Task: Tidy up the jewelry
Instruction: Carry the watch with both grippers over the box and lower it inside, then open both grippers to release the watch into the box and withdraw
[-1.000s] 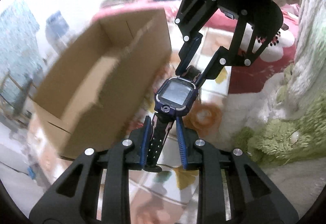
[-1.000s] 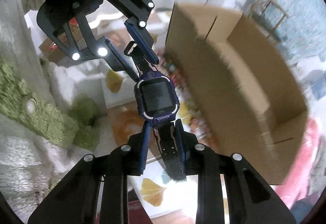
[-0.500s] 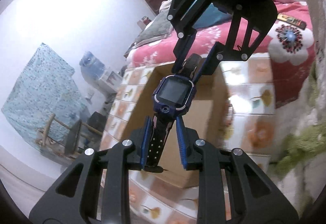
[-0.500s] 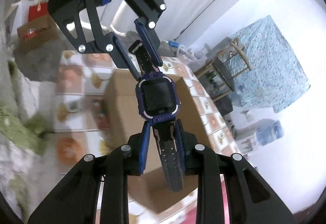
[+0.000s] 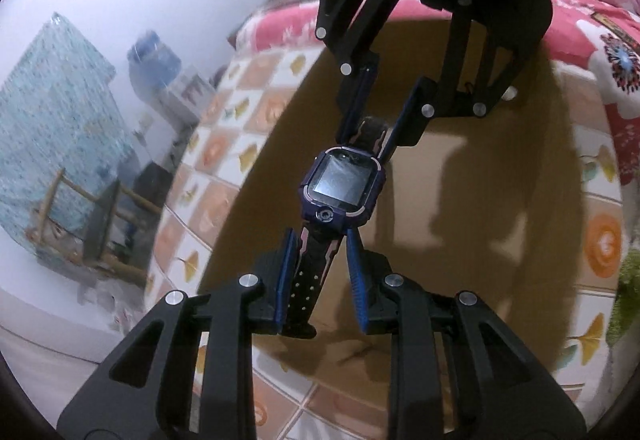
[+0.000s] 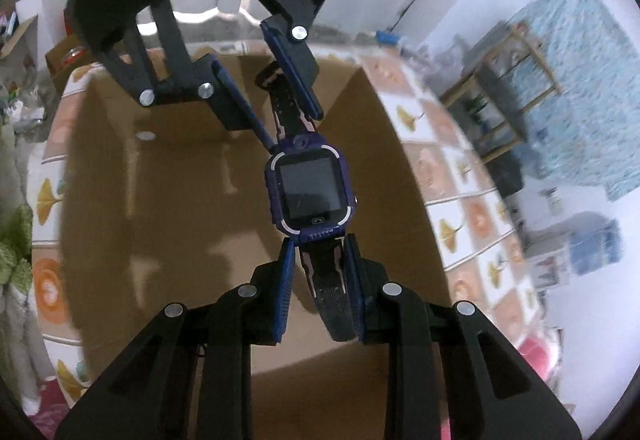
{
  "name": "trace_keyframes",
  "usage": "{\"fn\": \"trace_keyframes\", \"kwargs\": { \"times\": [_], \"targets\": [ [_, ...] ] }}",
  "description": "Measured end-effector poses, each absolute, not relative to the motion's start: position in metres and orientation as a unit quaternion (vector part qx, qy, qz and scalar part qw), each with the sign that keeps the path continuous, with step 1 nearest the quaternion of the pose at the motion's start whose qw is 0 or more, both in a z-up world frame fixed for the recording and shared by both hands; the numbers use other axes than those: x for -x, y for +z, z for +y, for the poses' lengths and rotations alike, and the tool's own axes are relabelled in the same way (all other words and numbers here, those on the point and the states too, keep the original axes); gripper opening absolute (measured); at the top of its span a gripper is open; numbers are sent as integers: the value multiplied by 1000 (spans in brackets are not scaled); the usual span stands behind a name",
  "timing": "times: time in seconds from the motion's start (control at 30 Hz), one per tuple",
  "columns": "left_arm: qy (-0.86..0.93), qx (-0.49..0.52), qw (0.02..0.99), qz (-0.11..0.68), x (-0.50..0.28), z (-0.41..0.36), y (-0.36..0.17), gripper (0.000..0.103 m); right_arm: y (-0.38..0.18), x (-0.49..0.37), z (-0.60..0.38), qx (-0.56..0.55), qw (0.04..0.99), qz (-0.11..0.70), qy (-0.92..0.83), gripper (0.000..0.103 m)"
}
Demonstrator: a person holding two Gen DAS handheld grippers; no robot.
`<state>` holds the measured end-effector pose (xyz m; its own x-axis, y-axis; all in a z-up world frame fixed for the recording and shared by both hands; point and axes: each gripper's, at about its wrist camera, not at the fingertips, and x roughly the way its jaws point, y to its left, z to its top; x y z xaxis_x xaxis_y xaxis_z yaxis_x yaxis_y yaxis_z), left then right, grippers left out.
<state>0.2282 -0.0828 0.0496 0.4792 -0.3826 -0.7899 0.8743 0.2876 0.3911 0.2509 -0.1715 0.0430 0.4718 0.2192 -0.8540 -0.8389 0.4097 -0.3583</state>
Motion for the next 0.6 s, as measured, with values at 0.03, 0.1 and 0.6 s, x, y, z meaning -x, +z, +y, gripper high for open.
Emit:
{"fn": "trace_keyframes", "kwargs": {
  "times": [0.03, 0.1, 0.6],
  "targets": [
    [-422, -422, 744, 299, -234, -83, 43, 25, 40, -255, -170, 416, 746, 380, 355, 25],
    [-420, -419, 740, 319, -242, -85, 34, 25, 27, -258, -167, 425, 736, 390, 354, 25],
    [-370, -345, 796, 333, -210, -39, 79, 25, 70, -211, -184, 387, 790, 384, 279, 27]
  ]
}}
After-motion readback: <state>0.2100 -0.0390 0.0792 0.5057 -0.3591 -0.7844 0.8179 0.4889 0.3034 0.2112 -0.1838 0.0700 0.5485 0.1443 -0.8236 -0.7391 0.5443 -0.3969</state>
